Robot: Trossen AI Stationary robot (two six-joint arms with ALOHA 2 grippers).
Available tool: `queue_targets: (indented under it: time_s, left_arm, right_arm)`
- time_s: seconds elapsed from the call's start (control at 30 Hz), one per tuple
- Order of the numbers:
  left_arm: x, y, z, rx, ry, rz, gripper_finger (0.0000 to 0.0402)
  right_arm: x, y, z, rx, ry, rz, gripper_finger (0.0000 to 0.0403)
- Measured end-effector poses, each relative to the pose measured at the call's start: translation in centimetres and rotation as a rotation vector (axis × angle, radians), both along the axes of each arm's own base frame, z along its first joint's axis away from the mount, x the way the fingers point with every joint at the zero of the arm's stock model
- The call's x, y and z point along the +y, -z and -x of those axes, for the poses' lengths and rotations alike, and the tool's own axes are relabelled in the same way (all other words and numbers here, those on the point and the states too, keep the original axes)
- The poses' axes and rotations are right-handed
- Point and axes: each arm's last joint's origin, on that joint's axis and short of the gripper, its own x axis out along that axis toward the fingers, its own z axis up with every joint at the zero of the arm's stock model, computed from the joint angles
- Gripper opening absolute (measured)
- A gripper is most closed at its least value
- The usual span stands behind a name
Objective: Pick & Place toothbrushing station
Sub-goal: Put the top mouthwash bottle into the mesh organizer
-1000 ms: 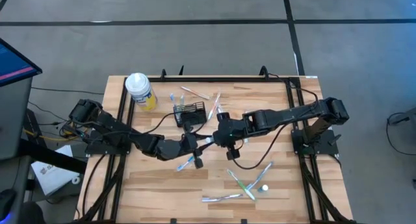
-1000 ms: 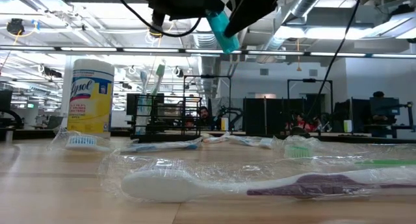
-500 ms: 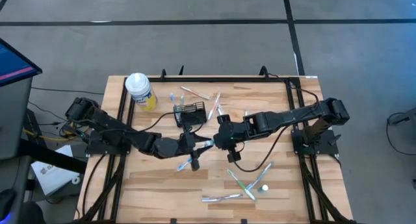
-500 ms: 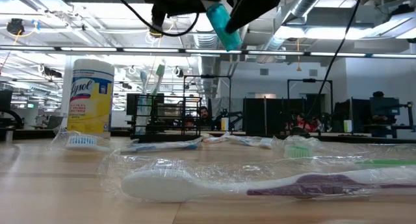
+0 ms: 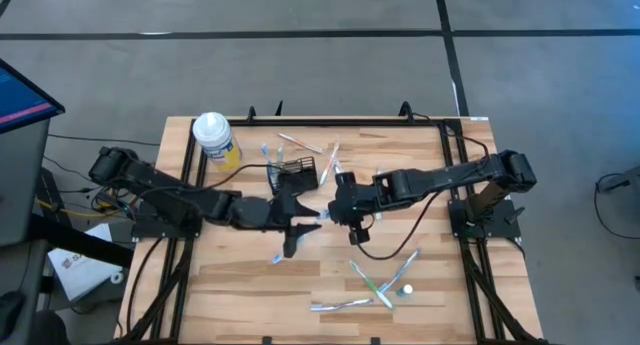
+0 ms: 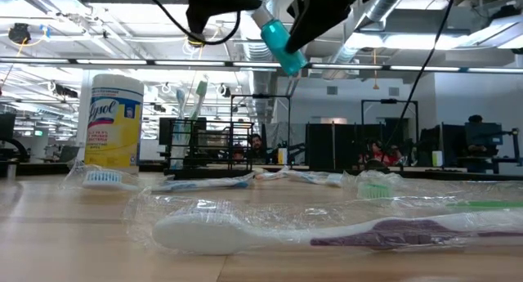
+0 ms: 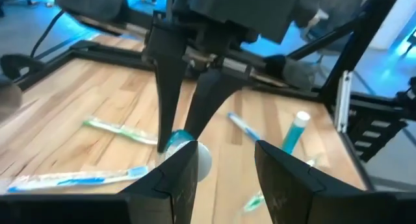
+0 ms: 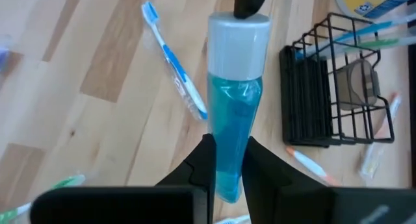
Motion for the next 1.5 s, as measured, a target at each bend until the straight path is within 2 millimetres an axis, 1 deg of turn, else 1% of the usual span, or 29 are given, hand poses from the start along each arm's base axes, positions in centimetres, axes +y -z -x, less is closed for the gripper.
queue_targets:
  time_s: [0.13,0.27,0.43,0.6,0.77,0.93,1.1,1.2,1.4,1.43,1.5]
  left_arm:
    - [0.7,0.1,-0.1,0.017,-0.019,-0.007,0.0149]
    - [0.8,-0.3,-0.3,0.027,-0.026,-0.063,0.0149]
    - [1.0,-0.4,-0.3,0.048,-0.057,-0.091,0.0150]
    - [1.3,0.0,-0.2,0.098,-0.064,-0.147,0.0150]
    - [1.5,0.5,0.0,0.160,-0.066,-0.154,0.0150]
    - [1.5,0.6,-0.1,0.156,-0.050,-0.124,0.0150]
    - [1.4,0.6,-0.1,0.157,-0.046,-0.122,0.0150]
    - [1.4,0.6,-0.1,0.156,-0.044,-0.122,0.0150]
    - [1.4,0.6,-0.1,0.154,-0.042,-0.120,0.0150]
    - [1.4,0.6,0.0,0.154,-0.041,-0.120,0.0150]
    - [1.3,0.6,0.0,0.153,-0.037,-0.120,0.0150]
  right_arm:
    - [-0.1,0.1,0.0,0.007,0.004,0.002,0.0040]
    - [-0.1,0.0,0.0,0.003,0.010,0.006,0.0038]
    - [-0.1,0.0,0.0,0.003,0.007,0.007,0.0025]
    - [0.1,-0.2,0.0,-0.009,-0.012,-0.004,0.0020]
    - [0.0,-0.2,0.0,-0.008,-0.007,0.000,0.0015]
    - [0.2,-0.2,0.0,-0.005,-0.019,-0.009,0.0001]
    - [0.3,0.0,0.3,0.026,-0.015,-0.009,0.0004]
    - [0.7,0.8,0.6,0.048,-0.024,-0.019,0.0005]
    - [0.8,4.1,1.1,0.080,-0.004,-0.077,0.0003]
    - [0.8,4.7,1.3,0.095,0.007,-0.074,0.0003]
    - [0.5,5.2,1.4,0.089,0.058,-0.074,0.0002]
